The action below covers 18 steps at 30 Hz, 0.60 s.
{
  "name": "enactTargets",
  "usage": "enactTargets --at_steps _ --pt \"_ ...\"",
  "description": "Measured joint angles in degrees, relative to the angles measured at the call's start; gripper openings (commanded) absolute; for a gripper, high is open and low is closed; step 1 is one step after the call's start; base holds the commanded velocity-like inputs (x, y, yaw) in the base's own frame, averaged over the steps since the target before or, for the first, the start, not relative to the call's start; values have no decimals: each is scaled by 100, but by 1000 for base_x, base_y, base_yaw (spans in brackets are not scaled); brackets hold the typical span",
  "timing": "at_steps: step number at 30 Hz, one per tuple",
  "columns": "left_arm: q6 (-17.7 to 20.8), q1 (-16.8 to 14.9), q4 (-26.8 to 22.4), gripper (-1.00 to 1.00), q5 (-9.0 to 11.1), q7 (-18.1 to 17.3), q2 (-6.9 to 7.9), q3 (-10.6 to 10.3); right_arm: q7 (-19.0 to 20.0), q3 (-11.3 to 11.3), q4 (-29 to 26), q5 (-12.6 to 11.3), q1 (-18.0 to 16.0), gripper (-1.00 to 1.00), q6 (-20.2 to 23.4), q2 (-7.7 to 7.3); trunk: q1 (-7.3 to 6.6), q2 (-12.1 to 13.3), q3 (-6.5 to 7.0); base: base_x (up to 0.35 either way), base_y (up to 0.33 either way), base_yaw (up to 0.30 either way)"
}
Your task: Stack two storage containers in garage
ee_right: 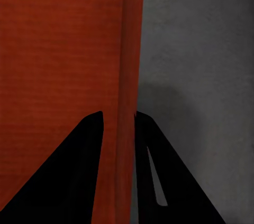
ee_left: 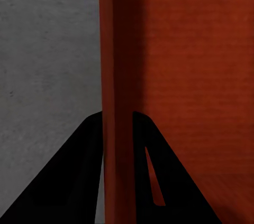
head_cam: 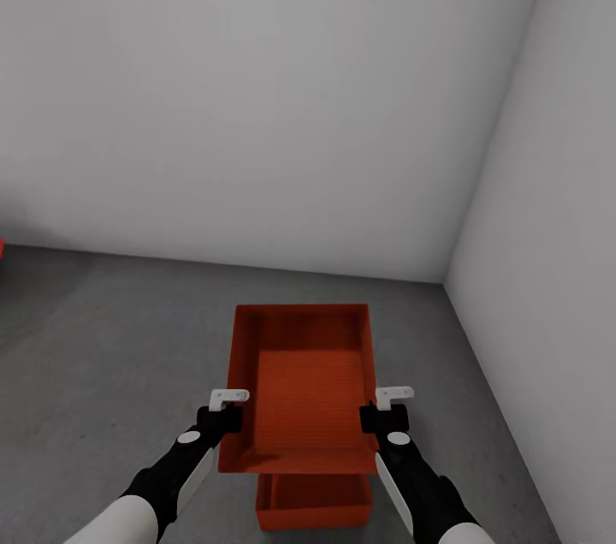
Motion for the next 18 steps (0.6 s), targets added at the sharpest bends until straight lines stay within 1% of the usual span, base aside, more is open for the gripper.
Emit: enactTargets --at_steps 10,18 --pt "0 0 1 -100 1 0 0 -1 -3 3 1 -2 0 -100 0 0 0 0 -7 0 0 0" --pt "0 0 2 -100 1 0 0 -1 0 2 2 -1 0 -100 0 -1 0 0 -63 0 0 0"
